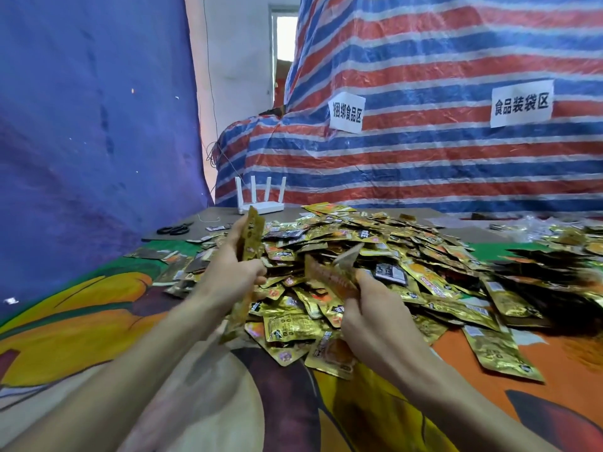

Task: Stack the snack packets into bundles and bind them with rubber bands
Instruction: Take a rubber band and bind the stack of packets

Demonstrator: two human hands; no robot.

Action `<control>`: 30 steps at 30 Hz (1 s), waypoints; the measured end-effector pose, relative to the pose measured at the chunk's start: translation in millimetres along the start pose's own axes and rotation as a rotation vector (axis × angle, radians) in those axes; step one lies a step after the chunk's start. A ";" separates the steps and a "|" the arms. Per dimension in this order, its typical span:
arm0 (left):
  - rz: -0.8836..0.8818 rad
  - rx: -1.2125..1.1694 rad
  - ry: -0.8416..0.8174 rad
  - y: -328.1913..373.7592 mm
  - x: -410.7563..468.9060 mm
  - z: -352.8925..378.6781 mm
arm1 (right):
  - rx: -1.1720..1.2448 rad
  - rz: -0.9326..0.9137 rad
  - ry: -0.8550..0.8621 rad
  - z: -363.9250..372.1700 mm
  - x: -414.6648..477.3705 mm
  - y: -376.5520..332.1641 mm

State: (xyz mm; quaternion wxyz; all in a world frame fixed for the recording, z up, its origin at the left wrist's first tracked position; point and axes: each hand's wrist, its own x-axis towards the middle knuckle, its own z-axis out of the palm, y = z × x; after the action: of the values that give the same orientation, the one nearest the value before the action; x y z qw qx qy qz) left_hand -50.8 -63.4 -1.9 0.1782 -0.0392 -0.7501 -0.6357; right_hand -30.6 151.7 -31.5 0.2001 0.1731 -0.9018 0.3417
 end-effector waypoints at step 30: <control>0.284 -0.361 -0.056 -45.0 -2.5 55.6 | 0.471 0.009 -0.079 66.0 15.1 -9.6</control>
State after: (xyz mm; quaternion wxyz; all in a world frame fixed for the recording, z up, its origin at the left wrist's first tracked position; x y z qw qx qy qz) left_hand -73.4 -17.6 -52.2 0.2350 -0.1934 -0.6160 -0.7266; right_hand -55.3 97.0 -64.4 0.1171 0.2242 -0.8050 0.5367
